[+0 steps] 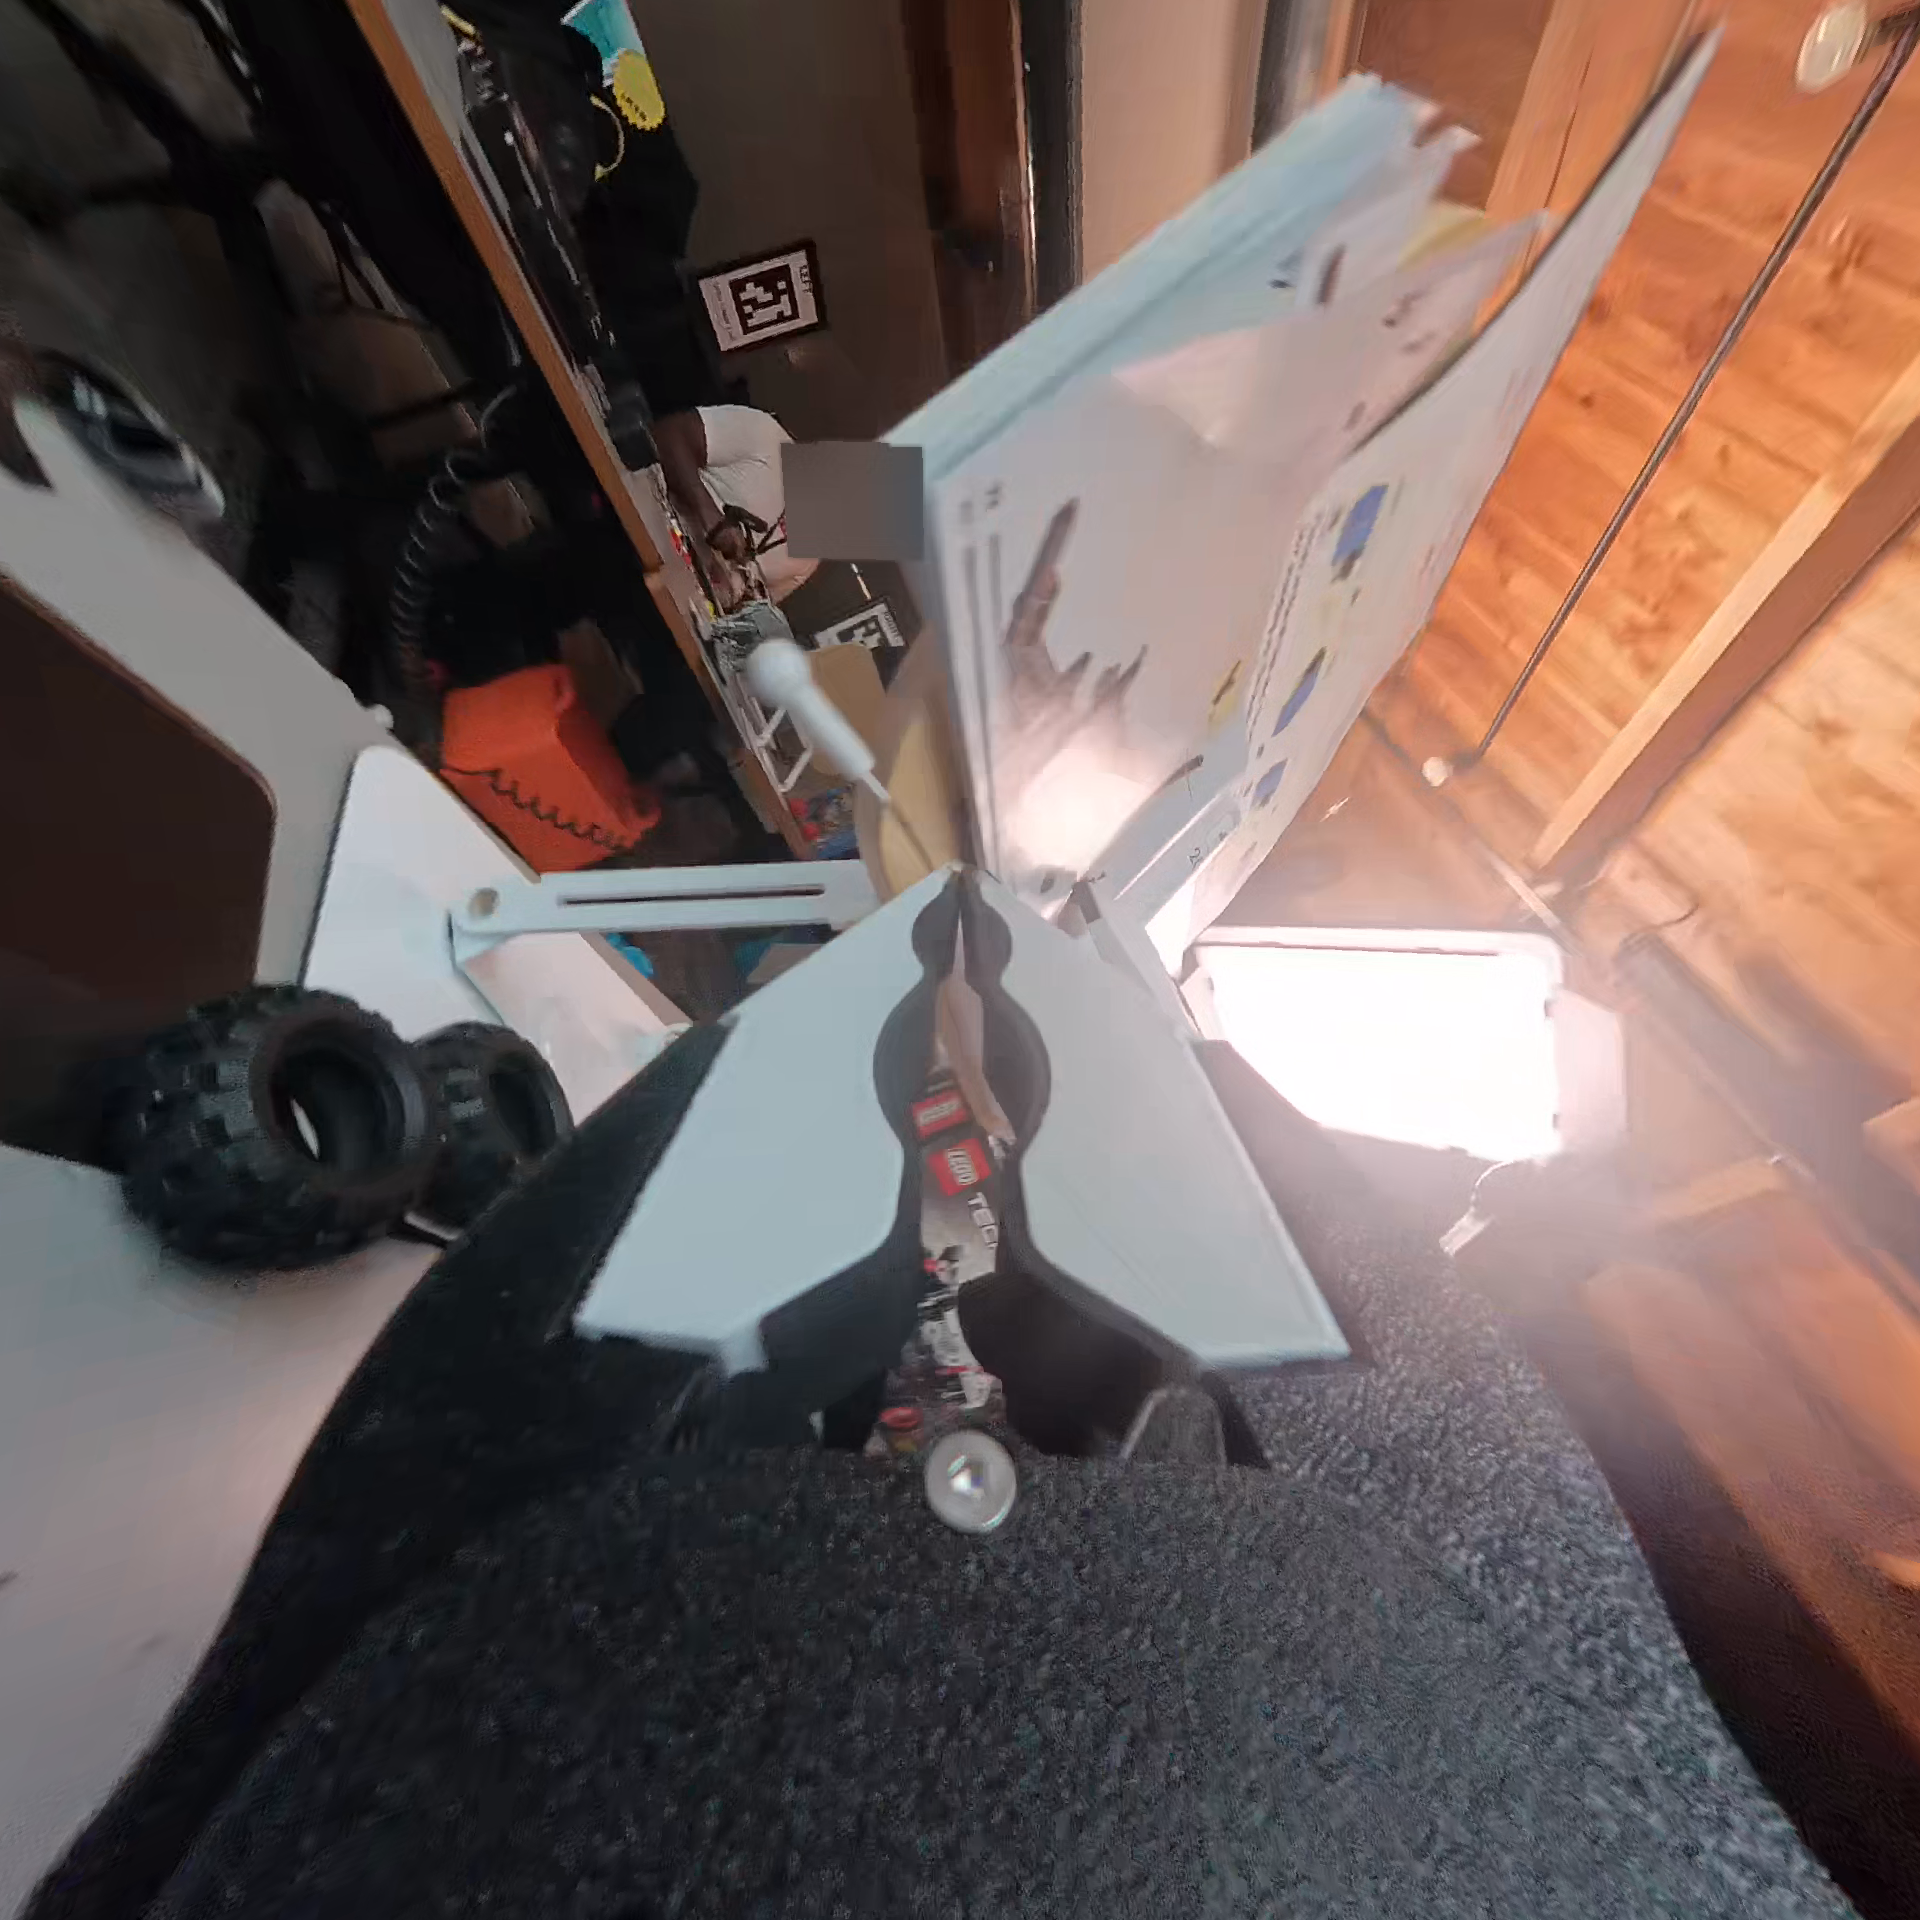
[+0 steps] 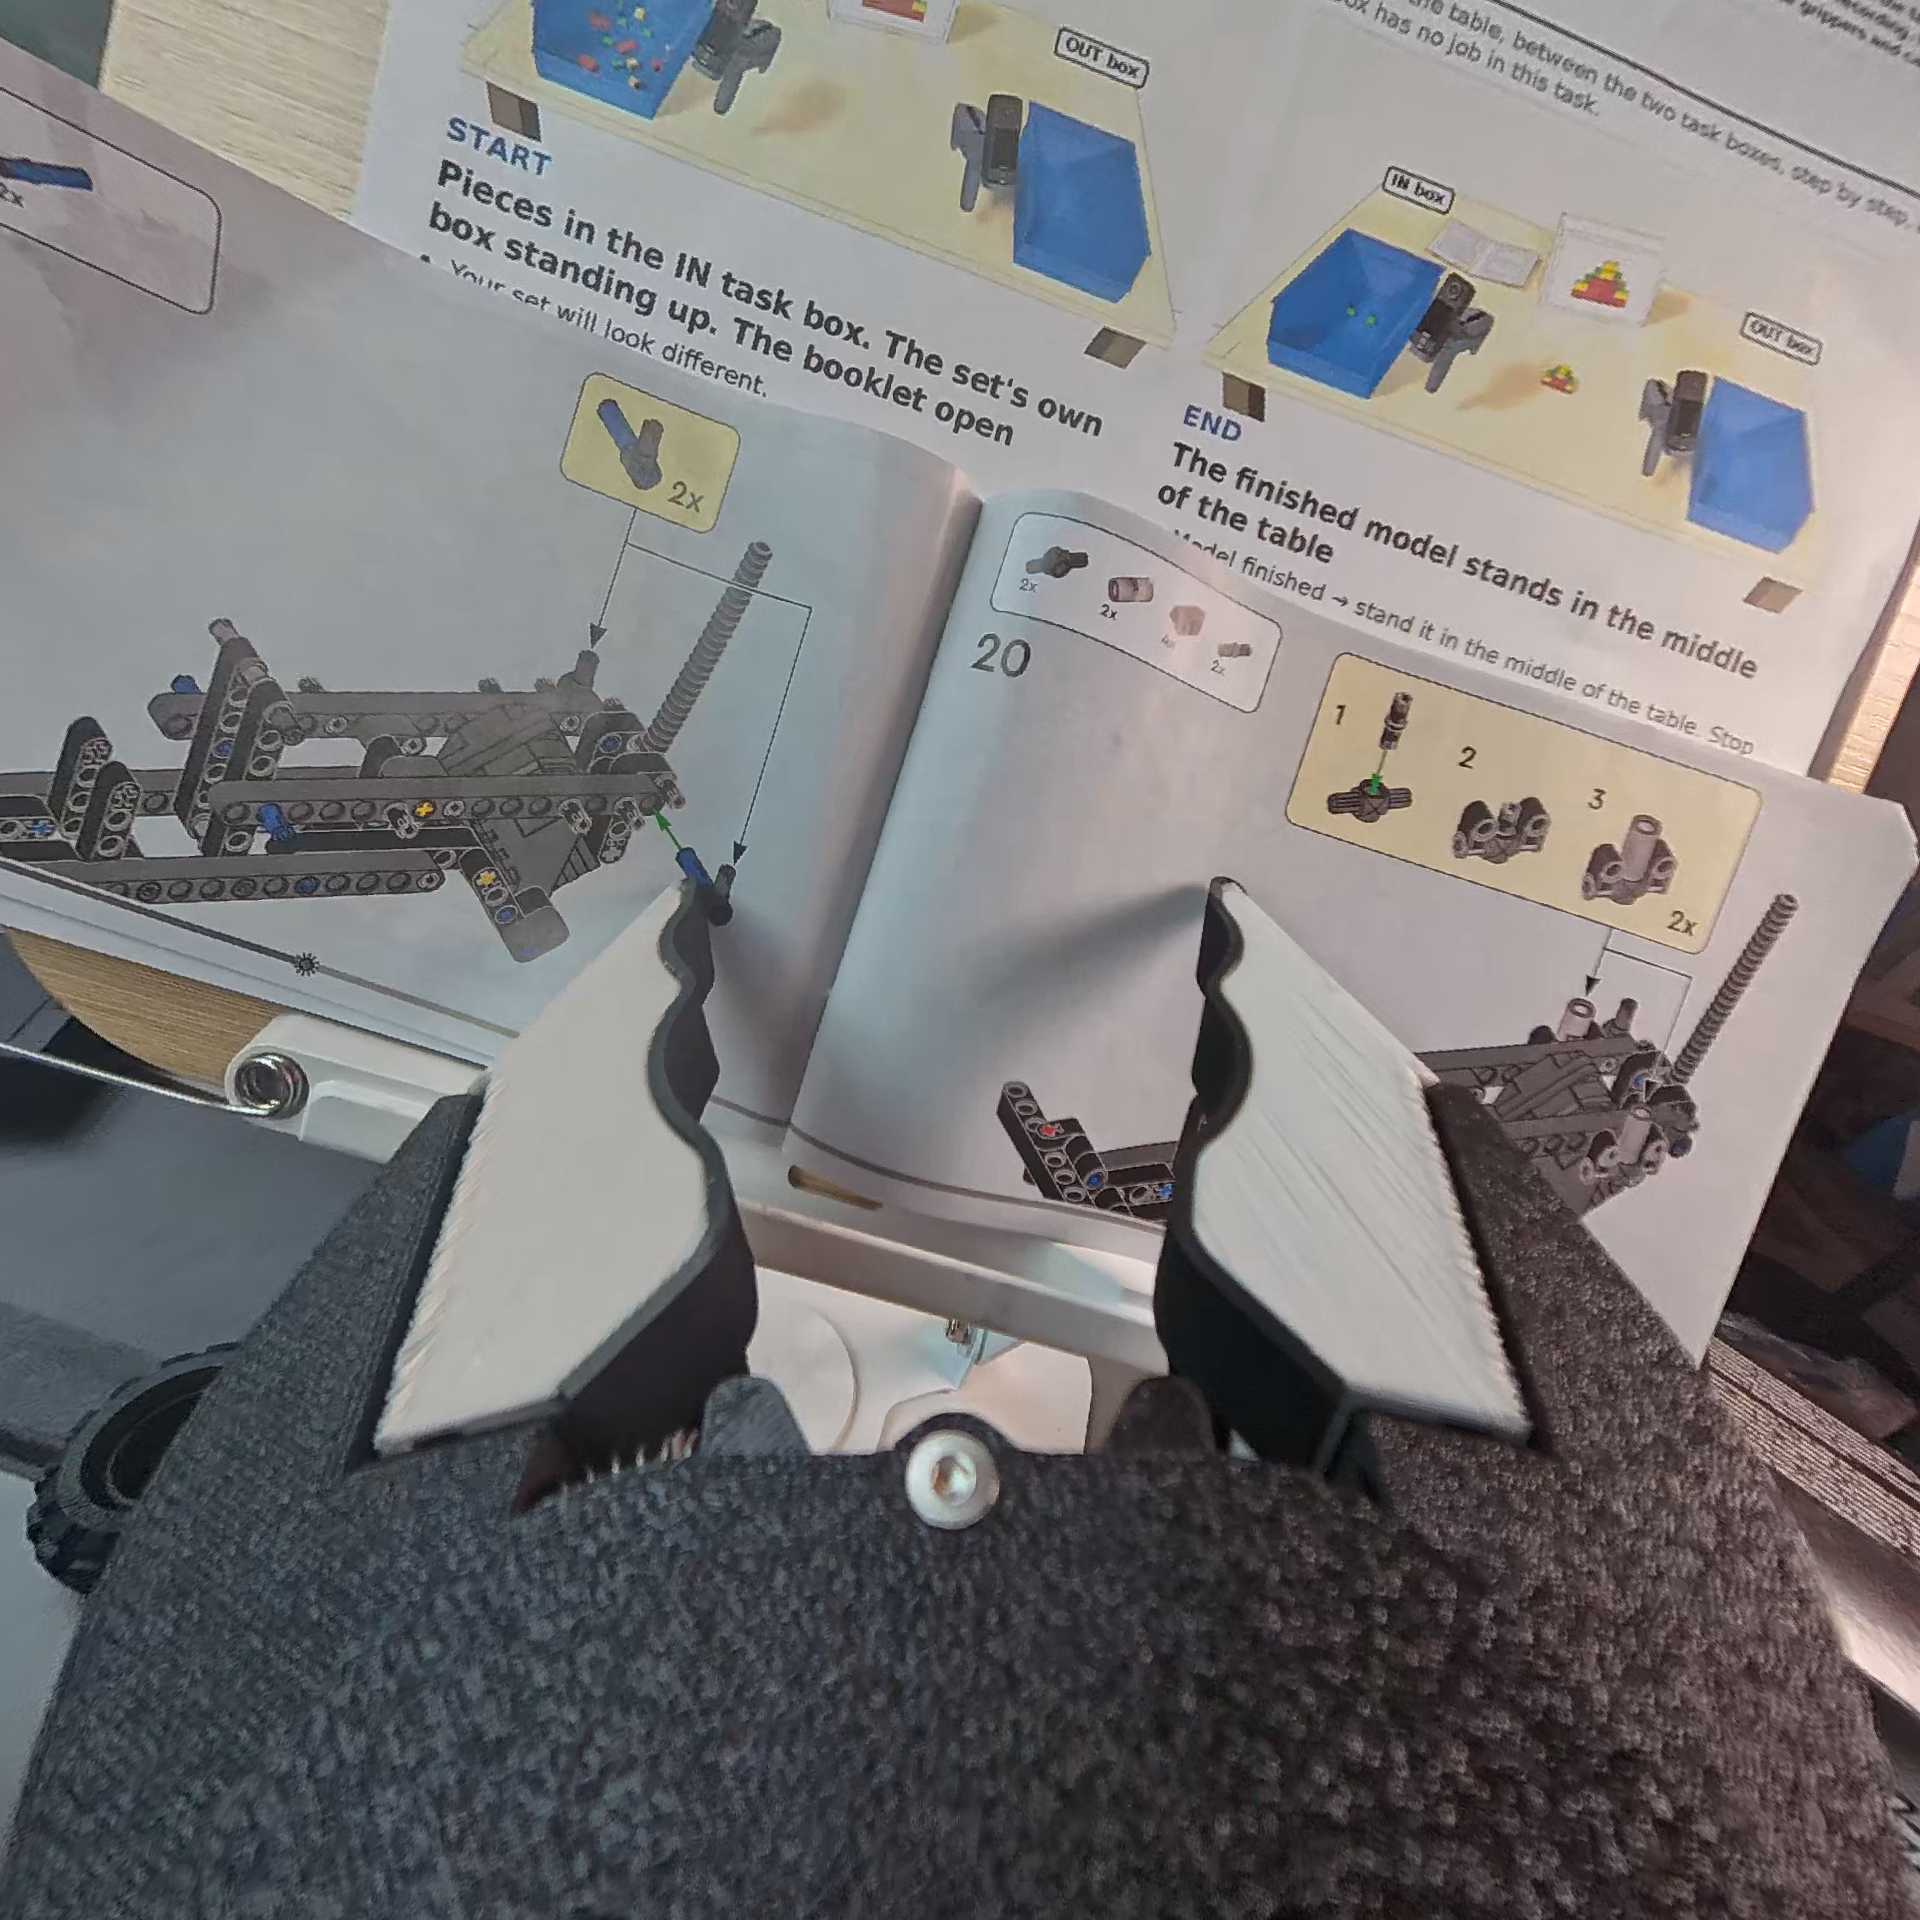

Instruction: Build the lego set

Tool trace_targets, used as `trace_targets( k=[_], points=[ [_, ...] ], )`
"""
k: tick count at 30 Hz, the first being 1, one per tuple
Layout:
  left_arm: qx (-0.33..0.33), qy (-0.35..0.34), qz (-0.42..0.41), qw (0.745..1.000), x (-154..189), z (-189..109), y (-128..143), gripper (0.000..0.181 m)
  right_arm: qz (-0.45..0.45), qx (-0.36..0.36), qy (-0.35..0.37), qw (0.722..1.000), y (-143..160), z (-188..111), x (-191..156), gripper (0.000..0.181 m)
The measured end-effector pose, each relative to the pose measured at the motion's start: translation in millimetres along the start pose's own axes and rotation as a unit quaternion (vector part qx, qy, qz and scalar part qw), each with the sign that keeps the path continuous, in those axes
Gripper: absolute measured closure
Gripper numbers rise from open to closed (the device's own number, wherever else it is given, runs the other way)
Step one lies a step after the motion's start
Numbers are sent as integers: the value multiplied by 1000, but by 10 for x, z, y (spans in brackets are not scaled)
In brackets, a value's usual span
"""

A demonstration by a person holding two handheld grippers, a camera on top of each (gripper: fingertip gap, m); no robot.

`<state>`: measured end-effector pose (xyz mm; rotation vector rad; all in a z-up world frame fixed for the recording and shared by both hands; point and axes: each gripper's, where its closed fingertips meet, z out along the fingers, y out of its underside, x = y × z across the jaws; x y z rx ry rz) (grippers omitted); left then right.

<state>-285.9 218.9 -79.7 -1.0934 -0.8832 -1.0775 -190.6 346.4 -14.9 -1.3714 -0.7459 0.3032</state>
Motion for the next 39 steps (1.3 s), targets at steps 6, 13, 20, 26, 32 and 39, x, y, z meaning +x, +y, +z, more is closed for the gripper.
trace_targets(
  k=[6,13,20,26,32,39],
  points=[
    [-70,-40,227,970,458,78,-26,181,6,10,5,1000,1,-11,-20,90],
    [-137,-63,91,984,182,-27,462,134,10,4,-1,1000,7,-4,-1,88],
    [-39,-35,-126,991,-340,170,557,102,10,1,-3,1000,18,-17,0,89],
    [31,-32,-85,995,-368,110,139,164,5,6,-1,1000,28,-9,-1,89],
    [-7,-33,166,986,324,185,-155,176,5,17,0,1000,28,-15,-26,92],
    [-177,-78,515,835,627,687,155,177,3,15,2,1000,27,-18,-35,93]
  ],
)
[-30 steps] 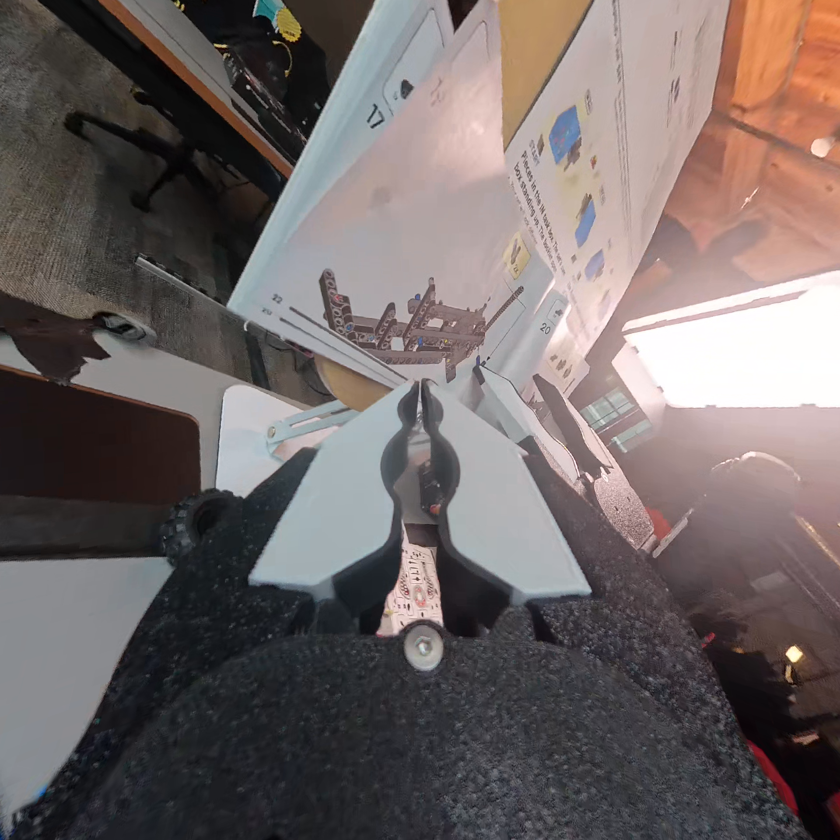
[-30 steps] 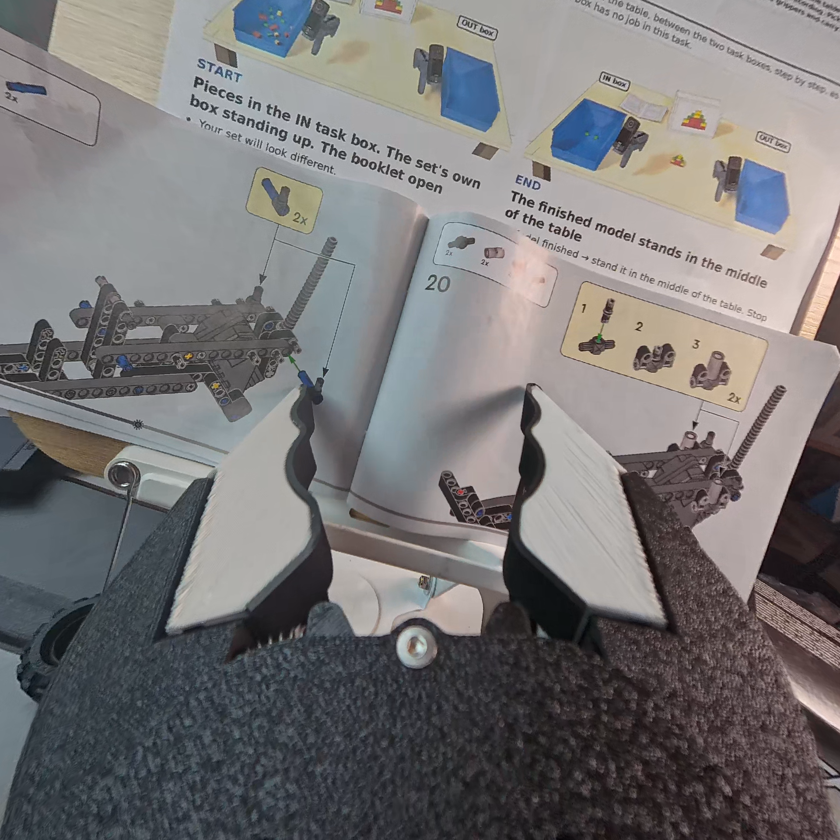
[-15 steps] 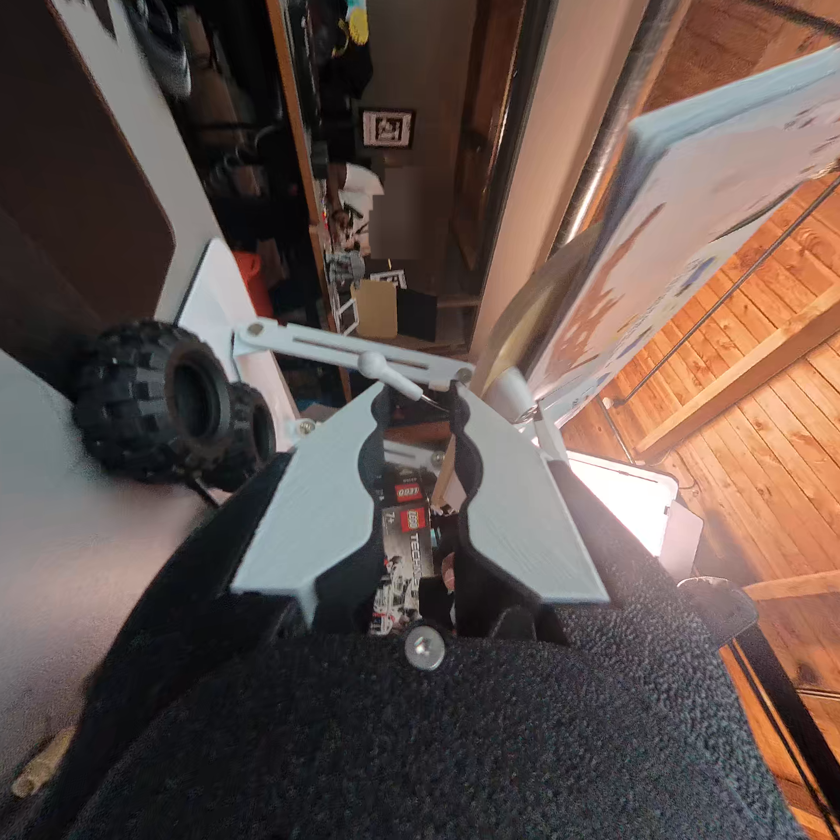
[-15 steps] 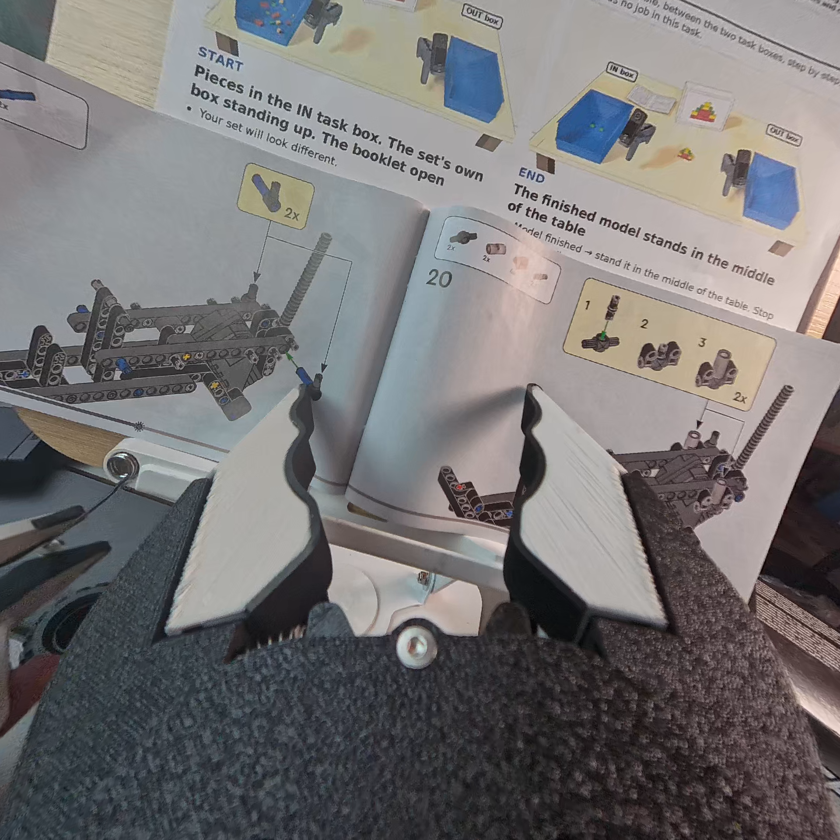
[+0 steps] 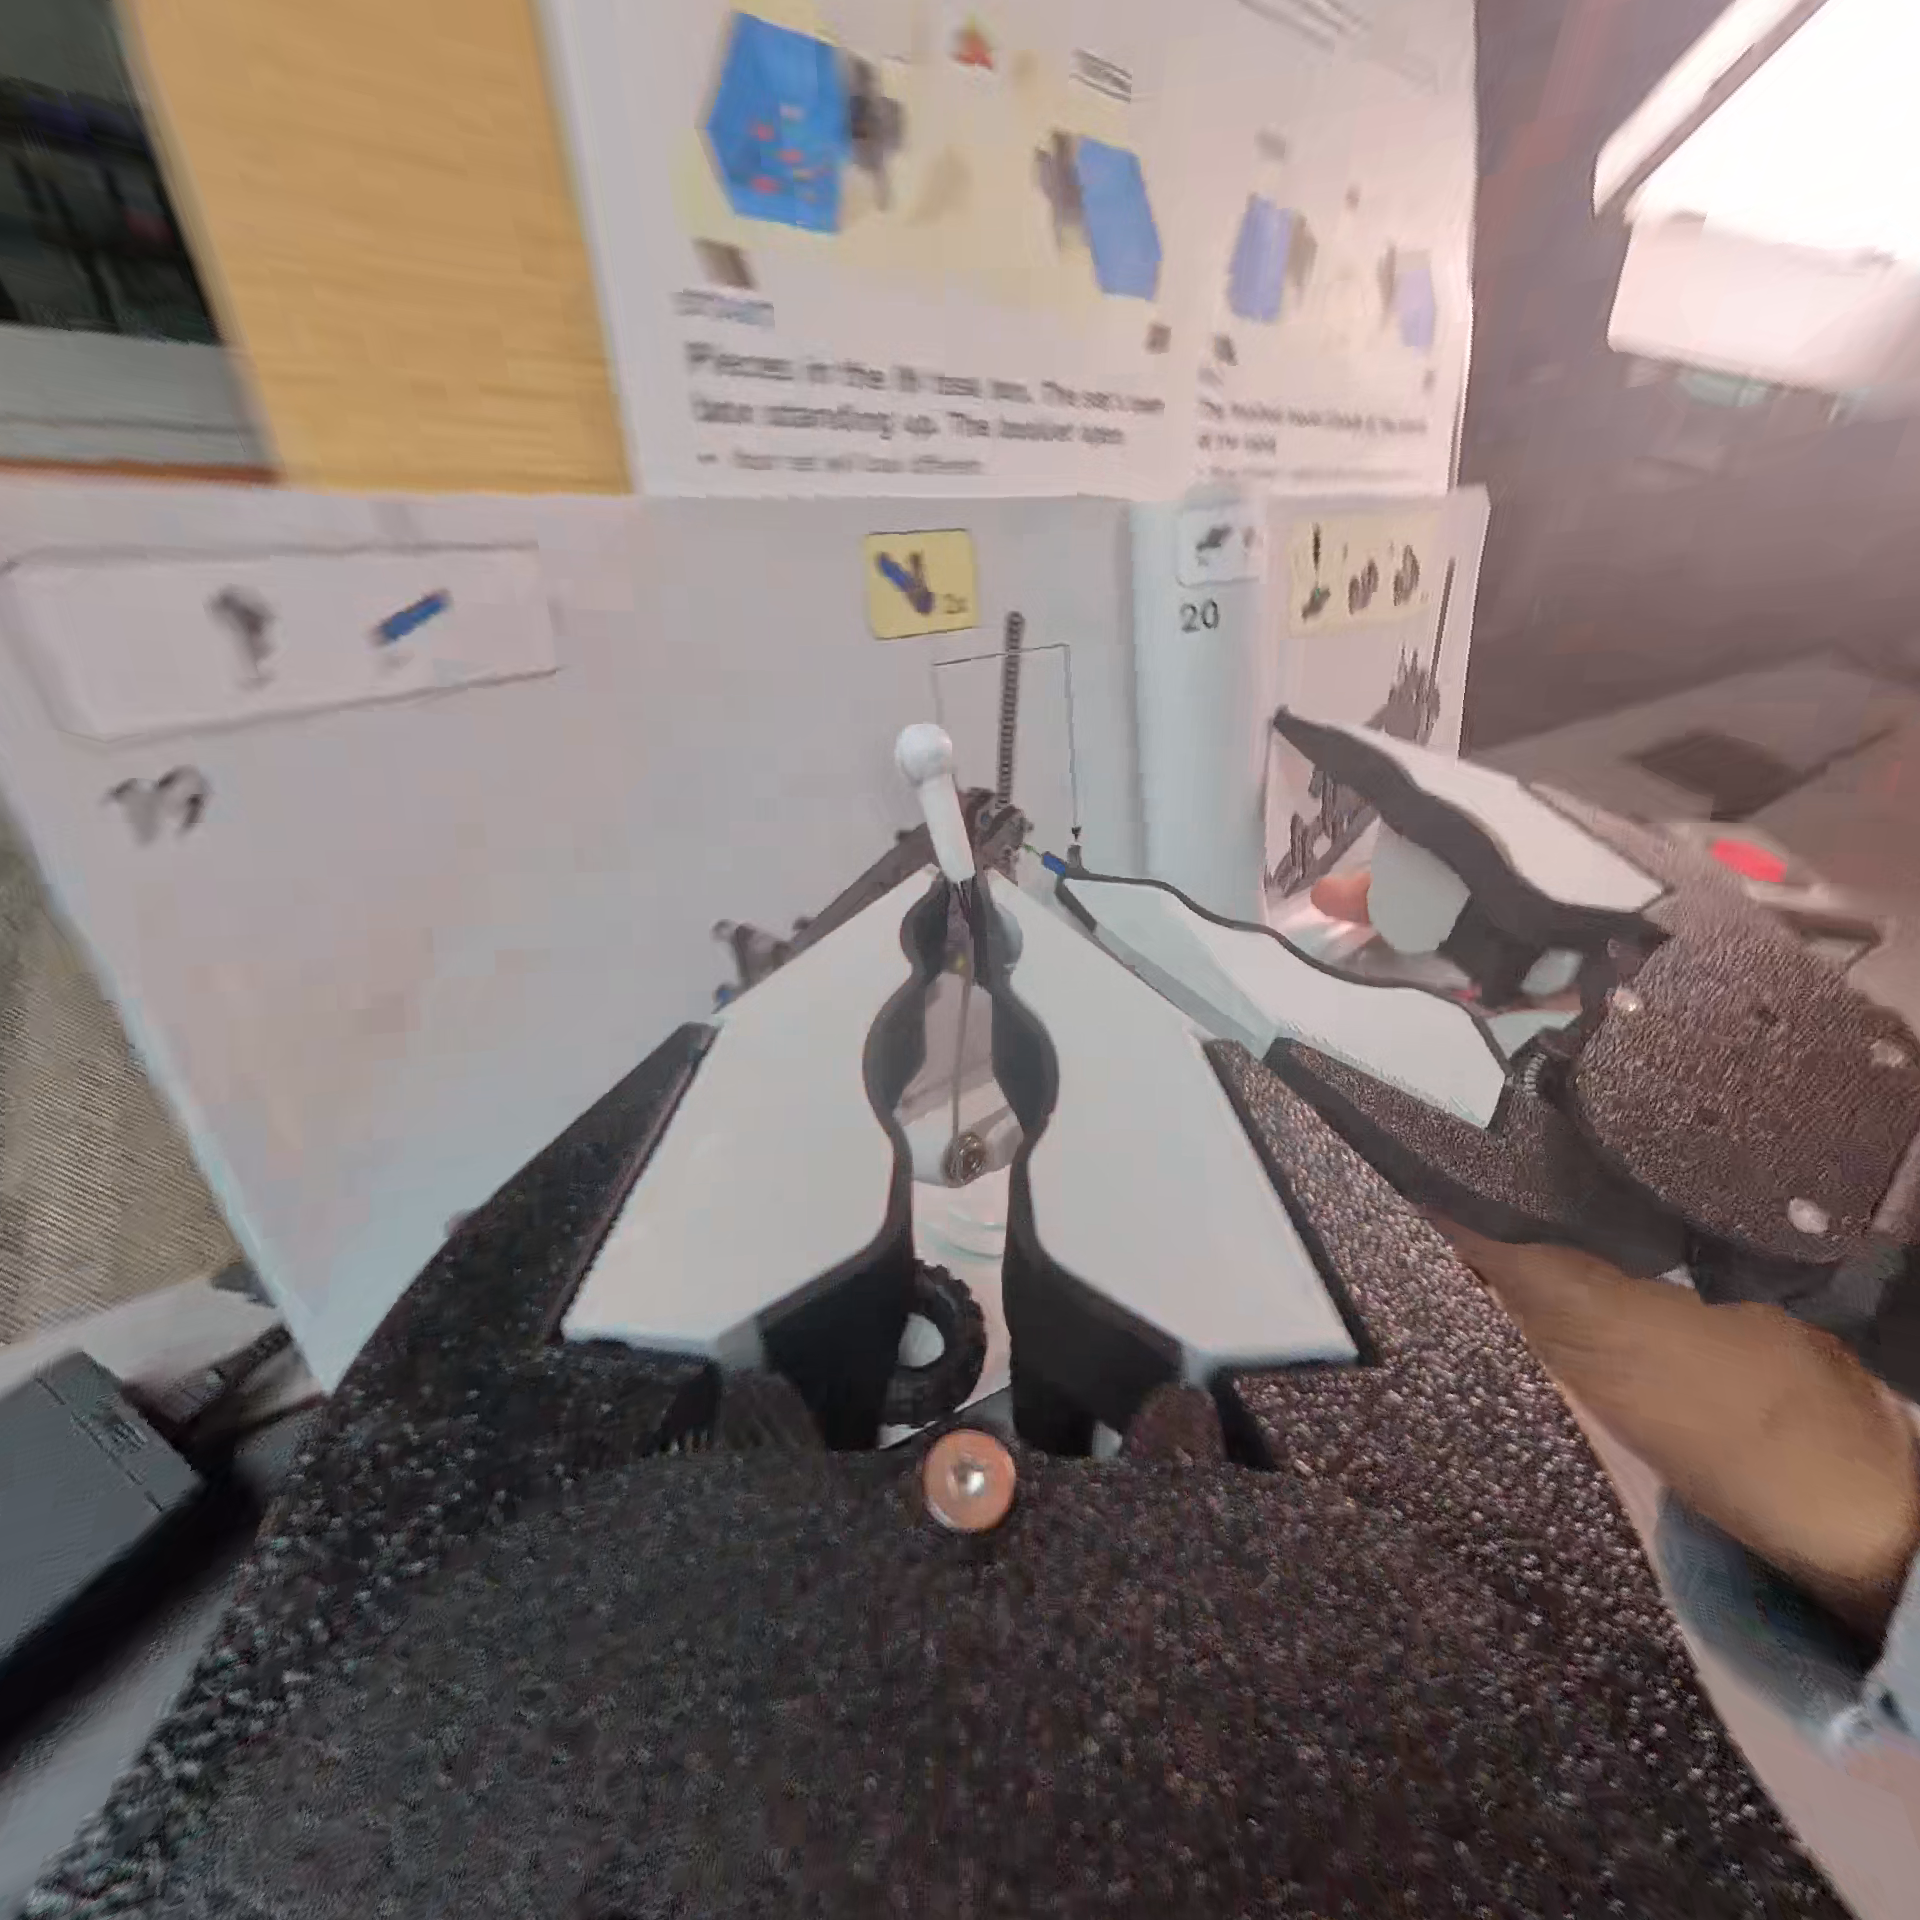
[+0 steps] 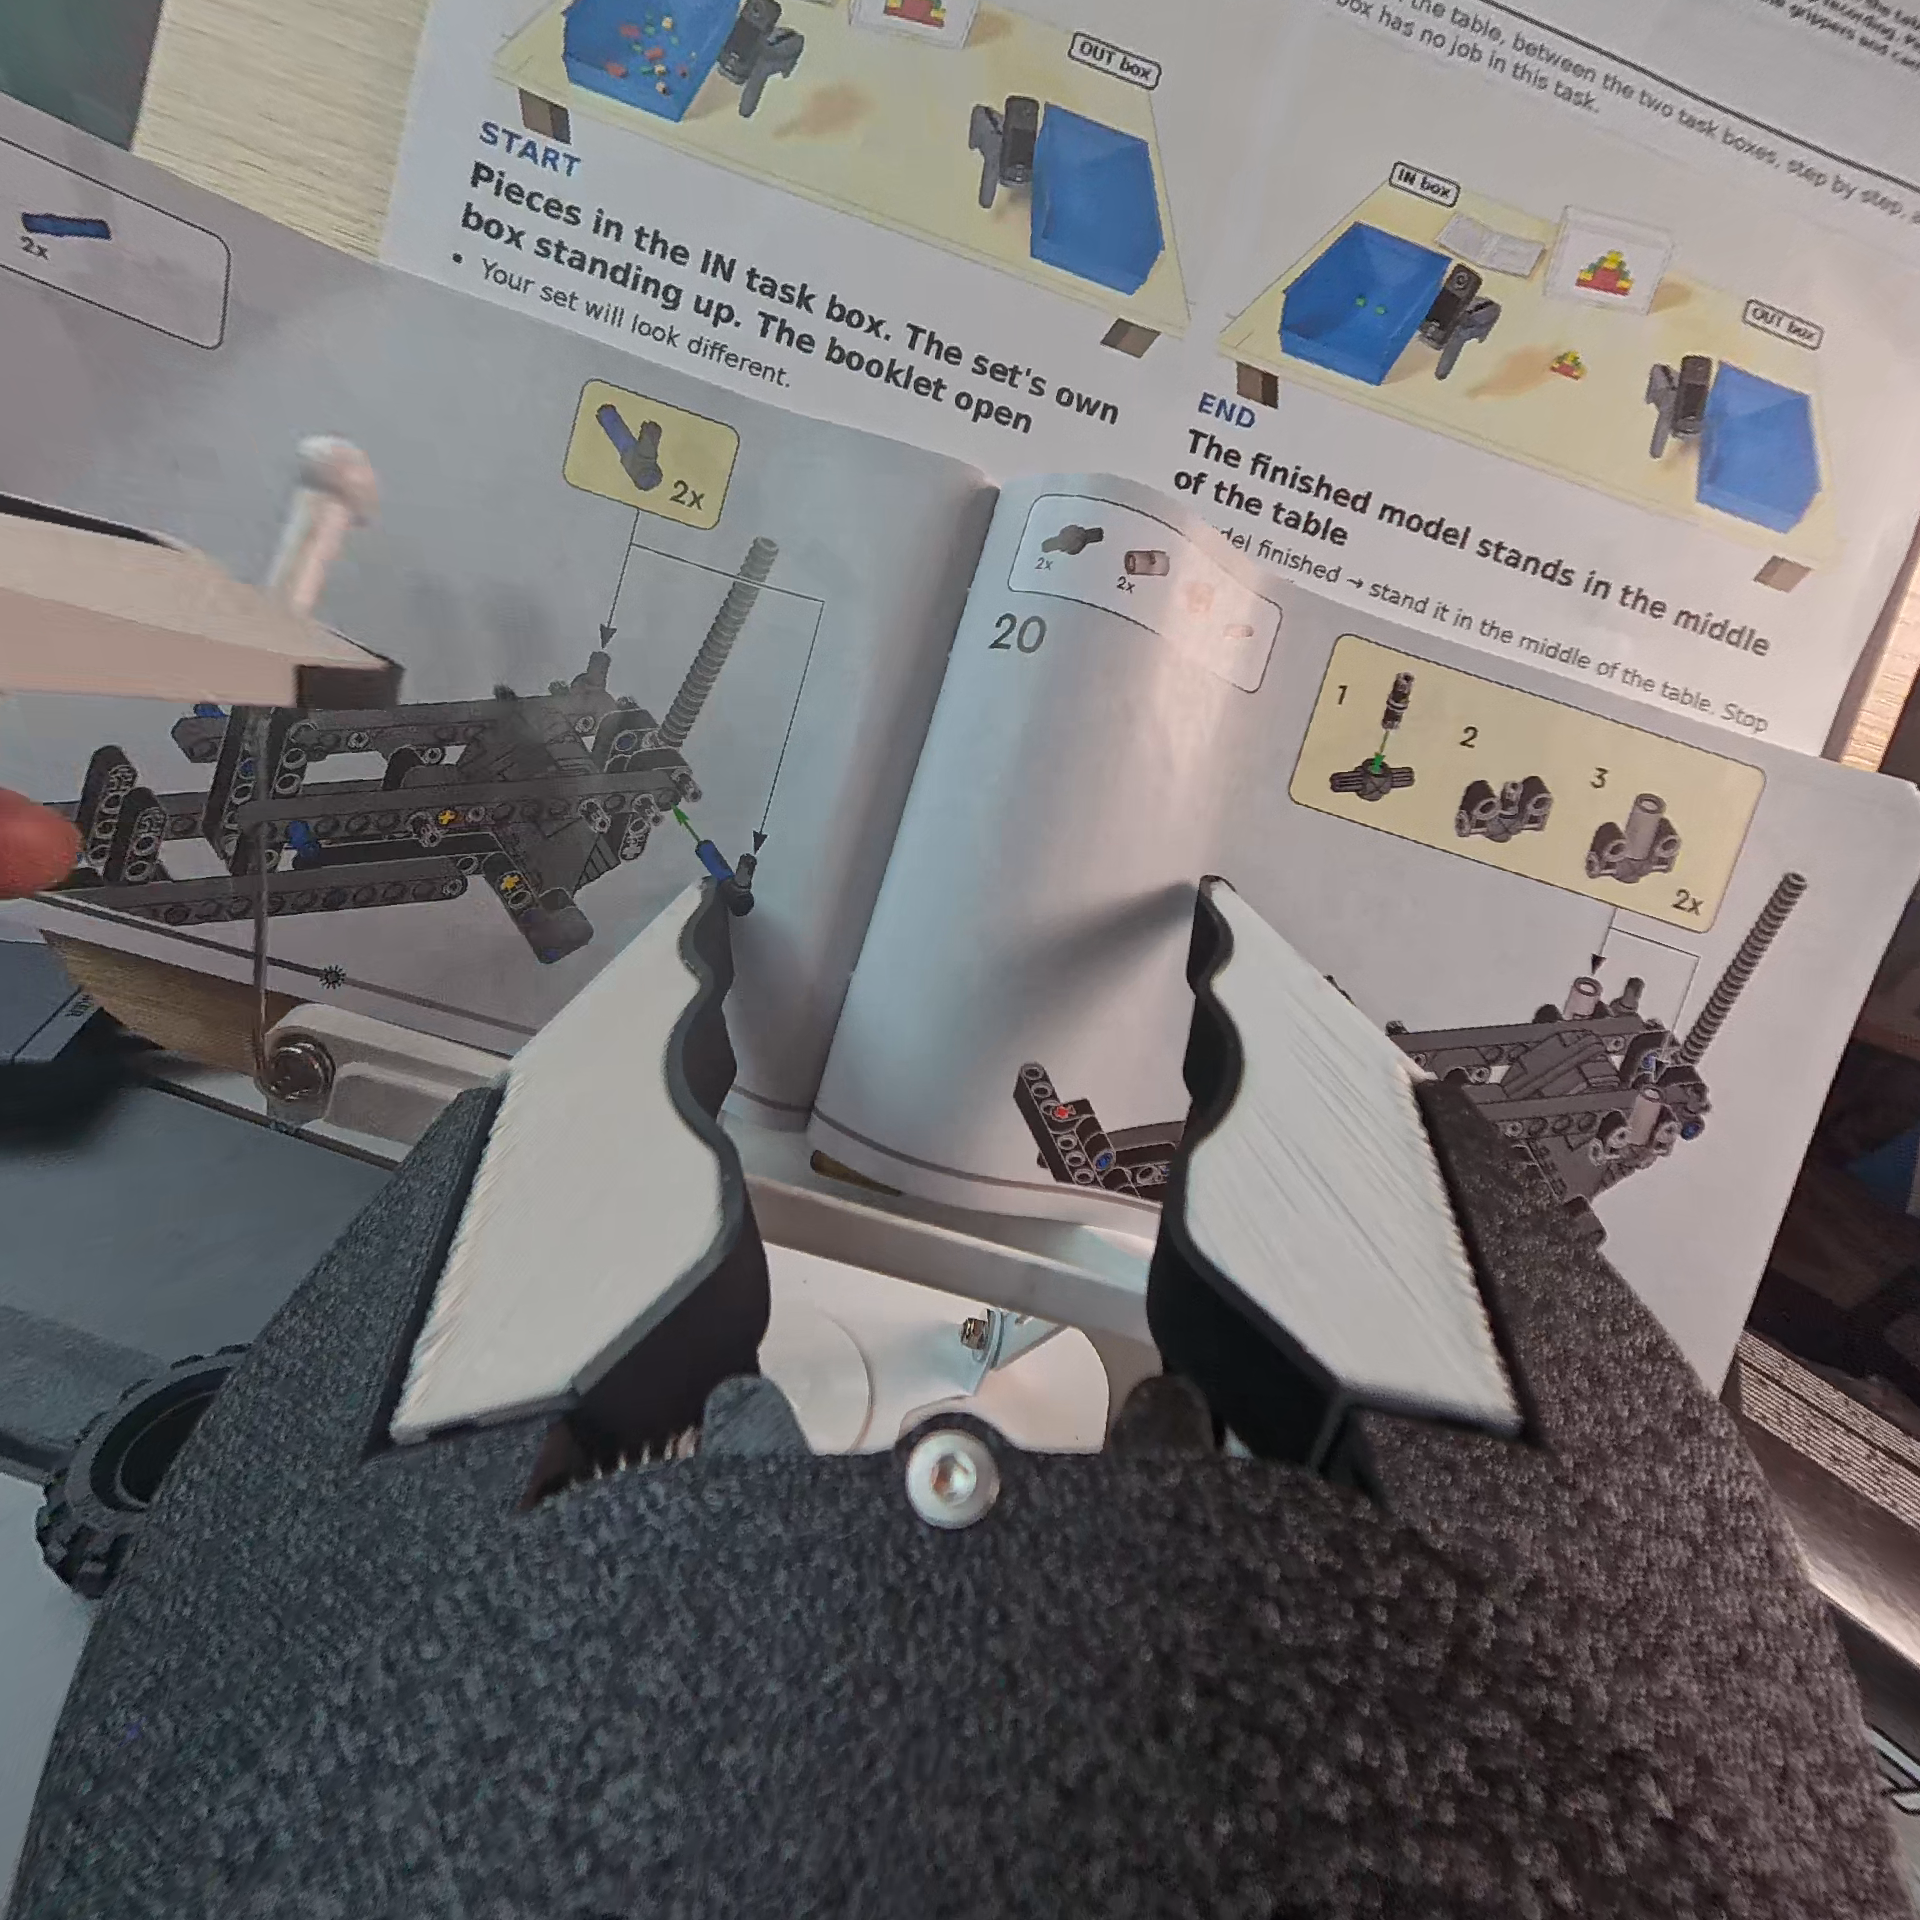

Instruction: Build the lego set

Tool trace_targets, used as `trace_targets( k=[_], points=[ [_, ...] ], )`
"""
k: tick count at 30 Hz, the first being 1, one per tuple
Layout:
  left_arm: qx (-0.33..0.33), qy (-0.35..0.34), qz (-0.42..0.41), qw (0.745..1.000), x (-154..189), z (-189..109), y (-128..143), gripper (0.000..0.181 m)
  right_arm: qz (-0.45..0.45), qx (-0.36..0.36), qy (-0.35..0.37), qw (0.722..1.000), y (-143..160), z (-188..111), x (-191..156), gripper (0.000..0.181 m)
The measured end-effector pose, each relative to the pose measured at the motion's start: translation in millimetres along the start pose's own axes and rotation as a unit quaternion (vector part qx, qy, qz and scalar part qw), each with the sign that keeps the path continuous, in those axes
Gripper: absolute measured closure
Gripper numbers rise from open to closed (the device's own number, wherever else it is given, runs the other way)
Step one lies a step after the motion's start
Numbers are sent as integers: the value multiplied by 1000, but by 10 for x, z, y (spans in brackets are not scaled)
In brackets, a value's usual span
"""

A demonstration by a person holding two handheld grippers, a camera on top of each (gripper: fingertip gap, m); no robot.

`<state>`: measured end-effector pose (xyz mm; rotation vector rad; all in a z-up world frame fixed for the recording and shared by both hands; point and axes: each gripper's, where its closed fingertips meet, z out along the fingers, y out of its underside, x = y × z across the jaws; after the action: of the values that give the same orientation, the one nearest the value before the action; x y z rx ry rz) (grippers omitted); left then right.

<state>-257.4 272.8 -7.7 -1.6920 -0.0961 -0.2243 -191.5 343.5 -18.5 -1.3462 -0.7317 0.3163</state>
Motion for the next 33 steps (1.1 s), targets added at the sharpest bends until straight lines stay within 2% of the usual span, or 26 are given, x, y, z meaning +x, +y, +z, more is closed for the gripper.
trace_targets(
  k=[4,7,13,17,21,26,30,33],
  points=[
    [-98,30,179,978,373,280,230,179,-7,0,-7,1000,-2,-12,8,93],
    [-120,32,256,959,441,351,346,178,-33,-8,-23,999,45,-38,59,92],
    [-140,32,289,947,456,387,446,177,-58,-15,-62,996,165,-143,182,87],
    [-157,31,301,940,458,332,480,166,-59,-13,-80,995,210,-249,252,89],
    [-147,15,303,942,403,235,450,165,-29,-6,-86,996,312,-428,436,99],
    [-169,3,311,935,322,214,519,172,-10,-23,-89,996,659,-620,687,114],
    [-115,13,306,945,621,228,344,168,-18,-45,-87,995,942,-702,864,127],
    [-120,30,328,937,941,384,376,167,-50,-55,-86,994,1043,-648,914,130]
  ],
)
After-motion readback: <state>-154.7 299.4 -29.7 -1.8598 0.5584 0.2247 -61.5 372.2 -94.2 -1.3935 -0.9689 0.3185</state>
